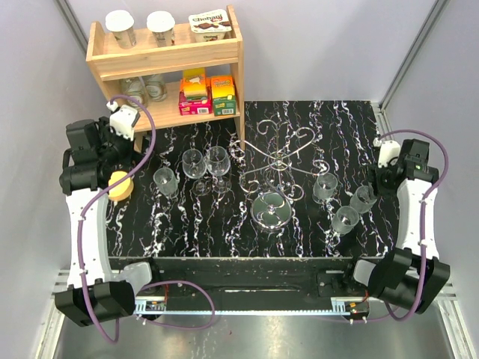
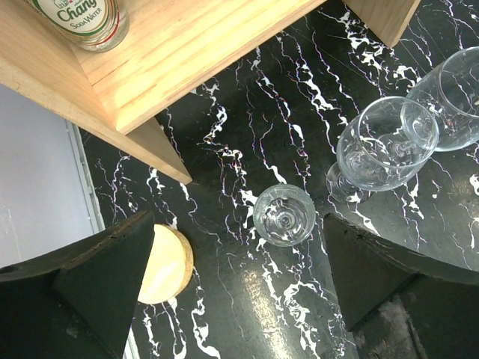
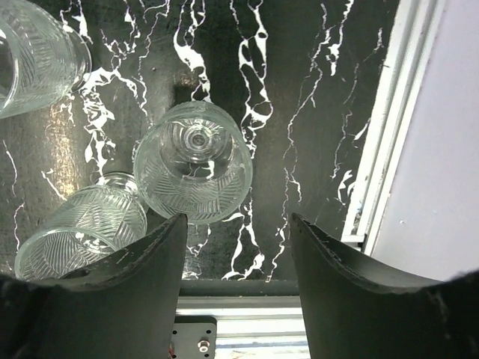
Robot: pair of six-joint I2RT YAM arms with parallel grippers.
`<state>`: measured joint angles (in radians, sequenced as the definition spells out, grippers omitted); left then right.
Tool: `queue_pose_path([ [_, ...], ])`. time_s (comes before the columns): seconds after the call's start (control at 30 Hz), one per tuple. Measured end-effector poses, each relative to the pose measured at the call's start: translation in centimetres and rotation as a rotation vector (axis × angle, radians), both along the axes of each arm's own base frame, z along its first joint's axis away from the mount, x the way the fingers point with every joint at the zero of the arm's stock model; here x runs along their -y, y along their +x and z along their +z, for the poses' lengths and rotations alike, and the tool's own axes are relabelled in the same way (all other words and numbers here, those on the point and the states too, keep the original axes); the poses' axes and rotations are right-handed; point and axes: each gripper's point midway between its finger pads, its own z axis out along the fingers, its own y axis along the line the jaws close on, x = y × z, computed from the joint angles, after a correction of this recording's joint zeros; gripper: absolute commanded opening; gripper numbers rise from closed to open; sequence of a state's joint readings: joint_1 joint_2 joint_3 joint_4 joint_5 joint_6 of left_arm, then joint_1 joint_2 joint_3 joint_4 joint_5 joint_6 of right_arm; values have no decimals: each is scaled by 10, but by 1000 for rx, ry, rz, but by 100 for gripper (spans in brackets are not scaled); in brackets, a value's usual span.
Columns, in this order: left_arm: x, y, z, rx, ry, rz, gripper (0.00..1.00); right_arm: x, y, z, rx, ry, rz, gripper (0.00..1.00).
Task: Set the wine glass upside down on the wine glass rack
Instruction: Pick up the wine glass at the center of the board.
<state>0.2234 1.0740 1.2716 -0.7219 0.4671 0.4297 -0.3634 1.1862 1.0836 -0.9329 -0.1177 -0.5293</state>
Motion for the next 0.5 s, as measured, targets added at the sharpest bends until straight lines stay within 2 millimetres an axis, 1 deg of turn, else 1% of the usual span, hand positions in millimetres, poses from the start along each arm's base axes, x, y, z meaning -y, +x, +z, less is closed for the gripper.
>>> queue_pose_path([
  [0.1, 1, 0, -1, -3, 2, -4, 99, -1, -2, -7, -20, 9, 9, 60],
  [0.23, 2, 0, -1, -2, 6, -10, 99, -1, -4, -23, -64, 31, 12, 56],
  [0.37, 2, 0, -1, -1, 10, -13, 99, -2, 0, -38, -96, 61, 16, 53],
  [0.5, 2, 0, -1, 0, 15, -16, 99, -3, 7, -46, -105, 85, 21, 49],
])
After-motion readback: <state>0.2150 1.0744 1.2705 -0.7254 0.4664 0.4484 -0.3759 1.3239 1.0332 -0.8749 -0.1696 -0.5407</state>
